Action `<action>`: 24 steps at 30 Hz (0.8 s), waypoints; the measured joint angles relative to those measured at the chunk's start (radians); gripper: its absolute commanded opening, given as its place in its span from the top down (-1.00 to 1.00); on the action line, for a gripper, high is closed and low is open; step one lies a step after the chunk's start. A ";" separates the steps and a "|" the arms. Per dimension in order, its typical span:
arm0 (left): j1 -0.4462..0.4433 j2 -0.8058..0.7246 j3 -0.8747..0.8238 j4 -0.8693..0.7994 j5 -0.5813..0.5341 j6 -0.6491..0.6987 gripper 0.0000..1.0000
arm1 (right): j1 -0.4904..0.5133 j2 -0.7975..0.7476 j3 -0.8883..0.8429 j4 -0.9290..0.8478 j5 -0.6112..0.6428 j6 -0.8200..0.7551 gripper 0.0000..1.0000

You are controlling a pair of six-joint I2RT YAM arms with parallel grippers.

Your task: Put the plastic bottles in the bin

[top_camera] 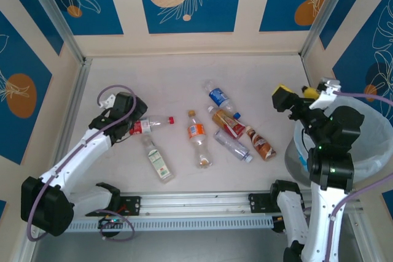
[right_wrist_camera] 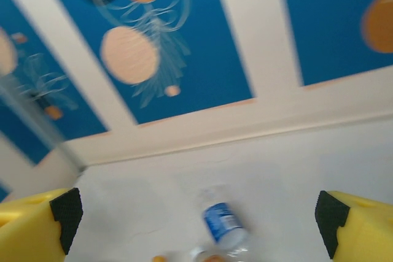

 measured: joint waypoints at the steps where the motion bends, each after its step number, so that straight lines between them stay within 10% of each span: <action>1: 0.000 0.003 0.004 -0.023 -0.004 -0.039 -0.98 | 0.018 0.011 -0.010 0.020 -0.030 0.000 -0.99; 9: 0.063 0.071 -0.016 -0.071 0.019 -0.254 -0.98 | 0.241 0.089 -0.051 0.079 -0.097 -0.047 -0.99; 24: 0.113 0.249 -0.015 -0.067 0.056 -0.425 -0.98 | 0.718 0.386 -0.032 -0.005 0.153 -0.255 -0.99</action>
